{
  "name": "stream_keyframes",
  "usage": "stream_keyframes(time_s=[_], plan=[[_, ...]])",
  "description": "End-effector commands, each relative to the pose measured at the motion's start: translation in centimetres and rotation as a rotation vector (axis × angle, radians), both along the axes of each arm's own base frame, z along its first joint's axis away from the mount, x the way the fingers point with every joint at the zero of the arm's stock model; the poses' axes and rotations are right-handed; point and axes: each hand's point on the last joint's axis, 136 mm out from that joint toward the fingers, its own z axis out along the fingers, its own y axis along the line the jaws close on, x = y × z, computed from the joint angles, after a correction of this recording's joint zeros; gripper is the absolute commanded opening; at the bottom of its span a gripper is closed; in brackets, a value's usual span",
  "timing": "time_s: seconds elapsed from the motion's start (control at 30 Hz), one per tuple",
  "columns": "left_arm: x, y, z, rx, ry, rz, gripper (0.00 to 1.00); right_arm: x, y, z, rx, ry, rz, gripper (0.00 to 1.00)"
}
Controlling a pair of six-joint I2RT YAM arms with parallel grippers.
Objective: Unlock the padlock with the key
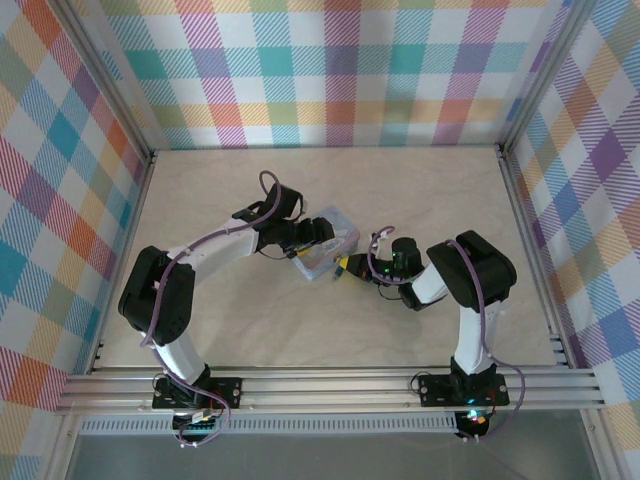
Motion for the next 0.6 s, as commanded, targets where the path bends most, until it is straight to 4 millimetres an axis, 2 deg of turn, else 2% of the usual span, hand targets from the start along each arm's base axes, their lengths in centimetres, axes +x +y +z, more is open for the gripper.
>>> stream_keyframes(time_s=[0.0,0.57], plan=[[-1.6,0.5,-2.5,0.049,0.084,0.003,0.77,1.1,-0.5,1.8,0.037,-0.036,-0.050,0.00],[-1.8,0.6,-2.8,0.050,0.090,0.004,0.77,2.5,-1.2,2.6,0.086,-0.002,-0.114,0.00]])
